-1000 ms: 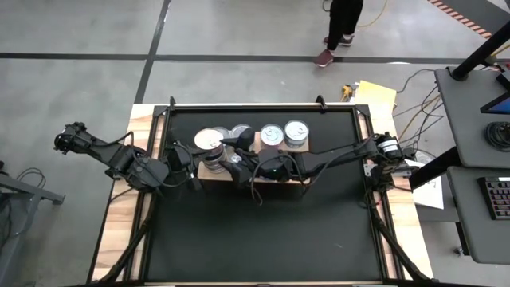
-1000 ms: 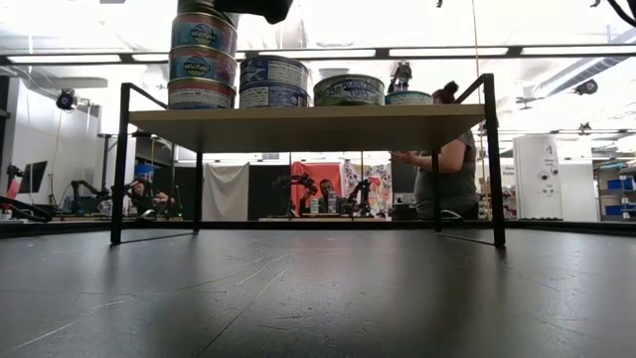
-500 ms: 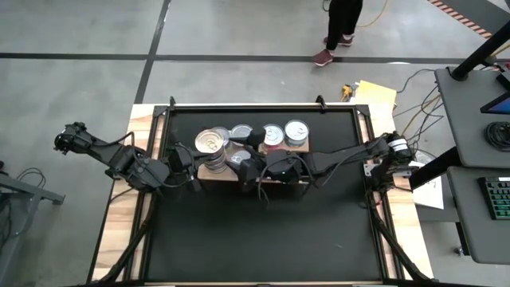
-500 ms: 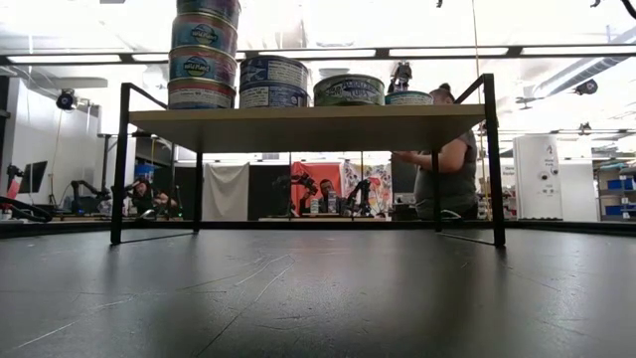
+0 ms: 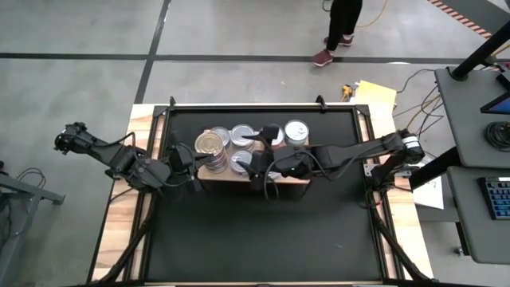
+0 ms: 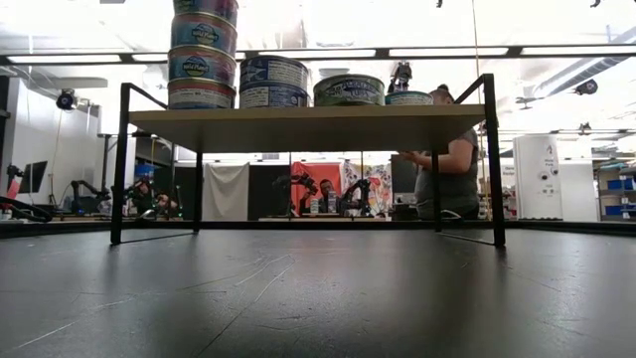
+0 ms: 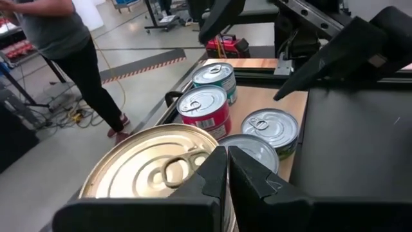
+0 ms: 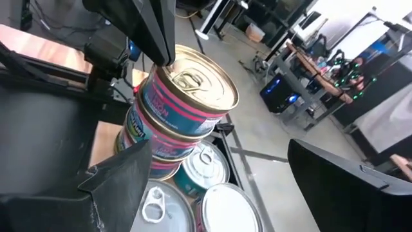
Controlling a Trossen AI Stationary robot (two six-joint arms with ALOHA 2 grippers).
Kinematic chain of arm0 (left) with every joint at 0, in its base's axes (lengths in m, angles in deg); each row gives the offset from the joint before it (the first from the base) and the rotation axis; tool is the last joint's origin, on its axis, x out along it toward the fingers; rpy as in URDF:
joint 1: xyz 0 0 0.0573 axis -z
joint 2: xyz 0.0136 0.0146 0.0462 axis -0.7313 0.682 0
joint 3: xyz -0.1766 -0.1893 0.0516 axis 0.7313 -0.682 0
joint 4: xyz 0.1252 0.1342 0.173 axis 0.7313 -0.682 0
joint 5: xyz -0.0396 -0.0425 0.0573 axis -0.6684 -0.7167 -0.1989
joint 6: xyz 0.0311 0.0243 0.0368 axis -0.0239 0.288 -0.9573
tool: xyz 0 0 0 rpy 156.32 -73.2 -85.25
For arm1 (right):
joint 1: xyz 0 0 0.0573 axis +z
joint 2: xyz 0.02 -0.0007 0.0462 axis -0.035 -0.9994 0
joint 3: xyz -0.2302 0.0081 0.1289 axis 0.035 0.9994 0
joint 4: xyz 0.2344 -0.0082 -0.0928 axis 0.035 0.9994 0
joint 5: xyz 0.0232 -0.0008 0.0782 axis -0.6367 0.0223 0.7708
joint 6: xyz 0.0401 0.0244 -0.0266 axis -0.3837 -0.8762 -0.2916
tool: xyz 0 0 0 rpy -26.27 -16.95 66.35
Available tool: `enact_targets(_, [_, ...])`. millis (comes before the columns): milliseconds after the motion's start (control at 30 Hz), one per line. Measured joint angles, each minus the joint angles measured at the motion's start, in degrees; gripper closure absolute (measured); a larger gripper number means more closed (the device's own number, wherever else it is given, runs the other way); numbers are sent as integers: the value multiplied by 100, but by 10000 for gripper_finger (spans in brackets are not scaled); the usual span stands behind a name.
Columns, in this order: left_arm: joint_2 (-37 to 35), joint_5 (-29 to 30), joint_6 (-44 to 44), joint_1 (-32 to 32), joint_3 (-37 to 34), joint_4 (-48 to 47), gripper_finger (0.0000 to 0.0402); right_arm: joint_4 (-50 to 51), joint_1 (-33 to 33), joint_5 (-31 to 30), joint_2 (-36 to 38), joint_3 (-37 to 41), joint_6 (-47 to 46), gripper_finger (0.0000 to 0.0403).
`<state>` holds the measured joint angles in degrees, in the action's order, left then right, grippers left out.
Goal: Stack canned seafood by type on shelf
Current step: Stack the blue tuna can on the blue tuna can, then return to Home Position
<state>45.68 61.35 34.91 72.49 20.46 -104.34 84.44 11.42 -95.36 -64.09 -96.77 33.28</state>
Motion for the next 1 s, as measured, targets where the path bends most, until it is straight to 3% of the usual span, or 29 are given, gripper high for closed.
enact_targets(567, [0, -7, 200, 93, 0, 86, 401, 1327, 425, 0, 285, 0, -1067, 48])
enact_targets(1000, [60, 62, 188, 1040, -3, 306, 401, 1241, 925, 2, 386, 229, -1129, 50])
